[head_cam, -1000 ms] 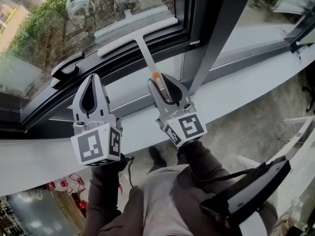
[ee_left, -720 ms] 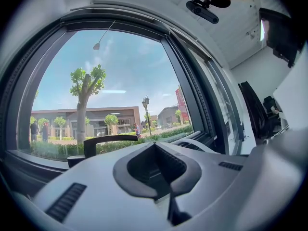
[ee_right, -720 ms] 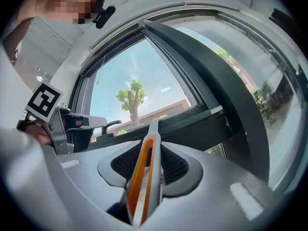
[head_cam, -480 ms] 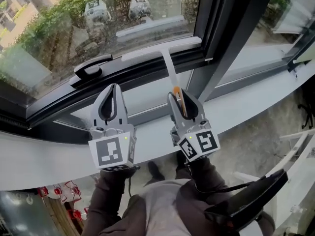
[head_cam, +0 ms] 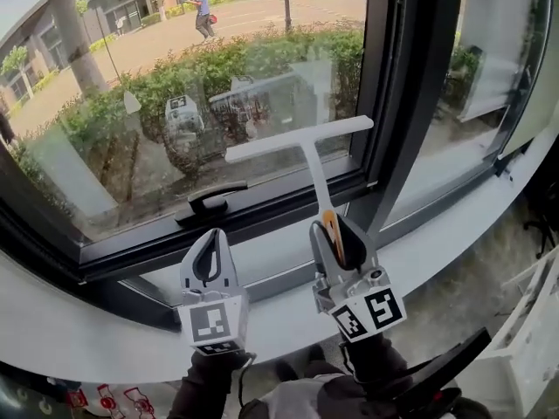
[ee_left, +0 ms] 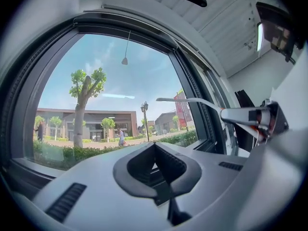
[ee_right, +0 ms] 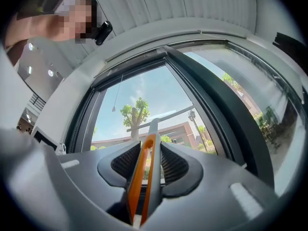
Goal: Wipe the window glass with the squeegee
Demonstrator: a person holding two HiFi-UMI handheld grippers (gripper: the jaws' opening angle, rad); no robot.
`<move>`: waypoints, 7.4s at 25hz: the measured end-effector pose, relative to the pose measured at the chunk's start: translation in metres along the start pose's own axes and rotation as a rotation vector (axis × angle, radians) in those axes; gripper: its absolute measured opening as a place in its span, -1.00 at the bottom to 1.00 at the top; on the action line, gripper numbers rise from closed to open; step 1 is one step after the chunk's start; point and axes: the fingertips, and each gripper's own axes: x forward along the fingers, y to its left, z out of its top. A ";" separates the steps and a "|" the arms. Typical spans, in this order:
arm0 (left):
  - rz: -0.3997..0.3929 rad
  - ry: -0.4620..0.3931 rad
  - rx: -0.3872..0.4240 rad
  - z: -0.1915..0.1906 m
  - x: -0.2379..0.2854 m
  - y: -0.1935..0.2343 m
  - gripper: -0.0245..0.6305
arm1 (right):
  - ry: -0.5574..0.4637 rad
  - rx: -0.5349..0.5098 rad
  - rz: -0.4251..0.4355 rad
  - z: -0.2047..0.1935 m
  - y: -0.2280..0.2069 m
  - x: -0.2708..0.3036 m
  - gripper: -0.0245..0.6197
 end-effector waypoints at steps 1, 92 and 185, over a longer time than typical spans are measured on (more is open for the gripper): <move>0.009 -0.006 -0.002 0.003 -0.001 0.005 -0.92 | -0.022 -0.013 0.016 0.011 0.005 0.007 -0.53; 0.033 0.018 0.109 0.016 -0.058 0.096 -0.92 | -0.113 0.082 0.196 0.004 0.127 0.147 -0.54; -0.187 0.010 0.018 -0.008 -0.045 0.065 -0.92 | 0.298 0.333 0.047 -0.109 0.124 0.066 -0.56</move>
